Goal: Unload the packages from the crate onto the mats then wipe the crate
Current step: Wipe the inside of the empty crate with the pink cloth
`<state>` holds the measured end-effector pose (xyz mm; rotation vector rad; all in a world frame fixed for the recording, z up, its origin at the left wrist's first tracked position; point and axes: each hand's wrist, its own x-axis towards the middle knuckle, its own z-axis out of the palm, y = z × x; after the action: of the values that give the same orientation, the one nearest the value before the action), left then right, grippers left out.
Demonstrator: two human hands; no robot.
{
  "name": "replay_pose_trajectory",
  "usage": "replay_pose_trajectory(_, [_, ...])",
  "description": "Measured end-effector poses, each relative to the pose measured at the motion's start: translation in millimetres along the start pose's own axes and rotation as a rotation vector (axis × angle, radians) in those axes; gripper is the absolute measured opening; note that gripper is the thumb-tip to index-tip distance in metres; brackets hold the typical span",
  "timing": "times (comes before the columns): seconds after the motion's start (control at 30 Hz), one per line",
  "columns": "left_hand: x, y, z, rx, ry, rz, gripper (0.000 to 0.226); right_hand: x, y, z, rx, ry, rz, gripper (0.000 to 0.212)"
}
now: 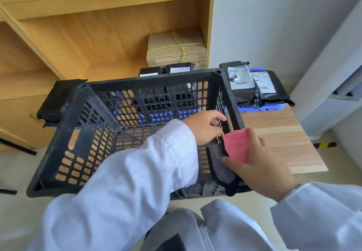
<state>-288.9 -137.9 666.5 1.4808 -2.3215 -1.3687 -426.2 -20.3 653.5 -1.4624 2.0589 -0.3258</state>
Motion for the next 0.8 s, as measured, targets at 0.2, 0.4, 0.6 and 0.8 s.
replay_pose_trajectory(0.2, [37.2,-22.3,-51.3,0.226,0.025,-0.047,0.052,15.1,-3.9,15.7,0.165,0.128,0.060,0.038])
replay_pose_trajectory(0.4, [106.4,-32.2,-98.0,0.492,0.334,0.040,0.066,16.5,-20.9,14.8,0.129,0.228,0.181,0.029])
replay_pose_trajectory(0.6, [165.3,-22.7,-111.9,0.577,0.166,0.029,0.062,22.4,-17.9,21.4,0.000,0.245,0.293,0.016])
replay_pose_trajectory(0.8, [184.0,-33.8,-103.6,0.763,0.248,0.071,0.021,31.5,-23.3,18.8,-0.252,0.162,0.318,0.017])
